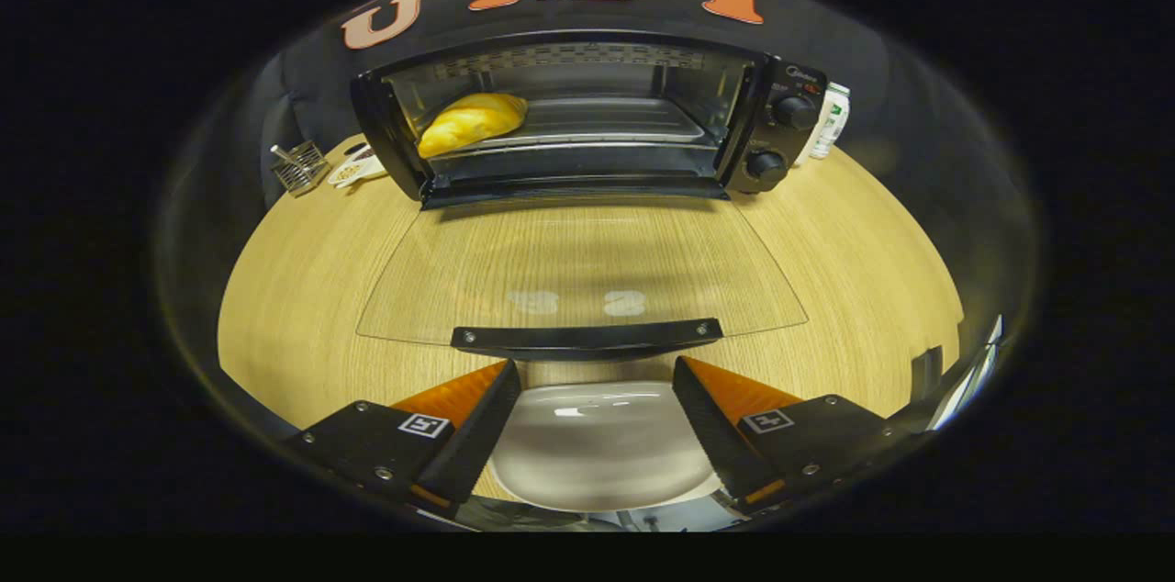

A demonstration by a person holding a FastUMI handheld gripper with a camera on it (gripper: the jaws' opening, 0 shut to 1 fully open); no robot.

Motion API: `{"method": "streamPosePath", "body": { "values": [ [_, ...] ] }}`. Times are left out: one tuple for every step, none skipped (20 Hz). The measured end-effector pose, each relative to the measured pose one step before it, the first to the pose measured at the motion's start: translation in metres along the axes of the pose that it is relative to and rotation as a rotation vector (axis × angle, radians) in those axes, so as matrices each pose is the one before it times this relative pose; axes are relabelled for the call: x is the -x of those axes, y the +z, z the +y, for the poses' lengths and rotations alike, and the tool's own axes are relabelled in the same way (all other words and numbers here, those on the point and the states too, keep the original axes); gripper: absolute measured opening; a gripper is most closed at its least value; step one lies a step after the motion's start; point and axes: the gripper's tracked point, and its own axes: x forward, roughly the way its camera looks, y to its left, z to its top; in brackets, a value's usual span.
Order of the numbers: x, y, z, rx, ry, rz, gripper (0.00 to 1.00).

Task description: Open the toaster oven, put the food inside, and close the toaster oven door.

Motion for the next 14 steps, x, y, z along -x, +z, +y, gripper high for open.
{"method": "streamPosePath", "body": {
  "values": [
    [0.00195, 0.00132, -0.00041, -0.00019, 0.00069, -0.00618, 1.0],
    [0.00228, 0.00202, 0.00028, -0.00044, 0.00225, -0.00522, 0.99],
    [0.00302, 0.00286, 0.00045, -0.0025, 0.00413, -0.00894, 1.0],
    [0.00325, 0.00297, 0.00046, -0.00104, 0.00641, -0.01114, 1.0],
    [0.00328, 0.00313, -0.00093, -0.00084, 0.00691, -0.00856, 1.0],
    [0.00238, 0.00353, -0.00022, -0.00432, 0.0068, -0.00836, 0.99],
    [0.0035, 0.00366, 0.00063, -0.00646, 0.00525, -0.01237, 0.99],
    [0.00342, 0.00523, 0.00014, -0.00619, 0.00401, -0.00985, 1.0],
    [0.00245, 0.00392, -0.00077, -0.00638, 0.00271, -0.00837, 1.0],
    [0.01059, 0.00007, 0.00145, -0.00426, 0.00205, -0.00457, 1.0],
    [0.00263, 0.00295, -0.00002, -0.00139, -0.00084, -0.0025, 1.0],
    [0.00194, 0.00282, -0.00033, 0.00105, -0.00302, -0.00329, 1.0],
    [0.002, 0.00462, 0.00118, 0.00198, -0.00106, -0.01193, 1.0],
    [0.00179, 0.00415, 0.00235, -0.00185, 0.00556, -0.00891, 1.0]
  ]
}}
